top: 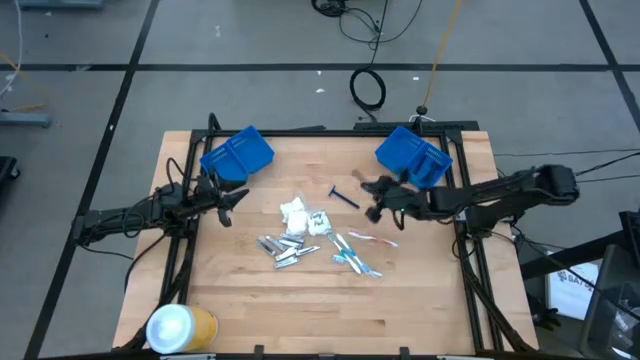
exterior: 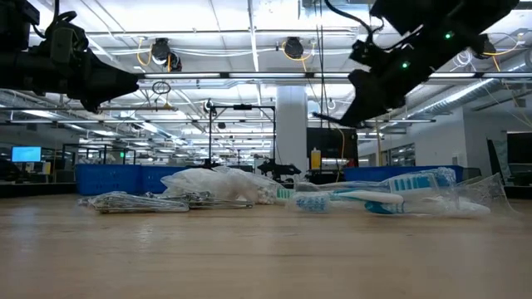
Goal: Pick & Place Travel size toiletries
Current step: Put the blue razor into the right blue basket
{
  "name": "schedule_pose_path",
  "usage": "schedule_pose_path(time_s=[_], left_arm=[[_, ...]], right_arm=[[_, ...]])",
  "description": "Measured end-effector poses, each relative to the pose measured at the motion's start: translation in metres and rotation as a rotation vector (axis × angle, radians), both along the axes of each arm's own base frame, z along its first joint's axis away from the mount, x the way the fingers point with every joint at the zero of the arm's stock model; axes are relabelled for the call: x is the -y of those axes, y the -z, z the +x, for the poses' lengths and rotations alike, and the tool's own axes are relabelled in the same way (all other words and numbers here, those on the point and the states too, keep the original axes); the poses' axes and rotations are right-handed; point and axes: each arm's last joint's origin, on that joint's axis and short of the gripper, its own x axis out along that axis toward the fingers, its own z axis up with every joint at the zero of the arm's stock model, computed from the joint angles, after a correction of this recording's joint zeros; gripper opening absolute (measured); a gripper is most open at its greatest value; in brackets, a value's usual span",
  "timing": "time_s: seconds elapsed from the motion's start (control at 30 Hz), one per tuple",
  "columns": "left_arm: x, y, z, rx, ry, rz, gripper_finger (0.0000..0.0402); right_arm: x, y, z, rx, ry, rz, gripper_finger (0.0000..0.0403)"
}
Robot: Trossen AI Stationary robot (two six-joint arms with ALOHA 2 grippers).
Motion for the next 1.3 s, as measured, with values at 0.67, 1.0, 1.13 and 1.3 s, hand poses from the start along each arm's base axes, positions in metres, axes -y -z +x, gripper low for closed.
schedule_pose_path(time_s=[0.67,1.0,1.13,1.3], left_arm=[[0.000,0.000,0.000,0.000,-0.001,0.000,0.0127],[0.000,0.000,0.000,0.000,-0.001,0.000,0.0127],[0.000,0.000,0.000,0.000,-0.001,0.000,0.0127],[0.000,0.000,0.000,0.000,-0.001,0.000,0.0127]], right_arm=[[0.028,0.026,-0.086,-0.029,0.727,0.082,0.0020],[0.036,0.048,-0.106,-0.050,0.860,0.099,0.0033],[0.039,0.056,-0.111,-0.012,0.912,0.113,0.0067],[0.041,0.062,-0.111,0.061,0.932,0.132,0.0097]])
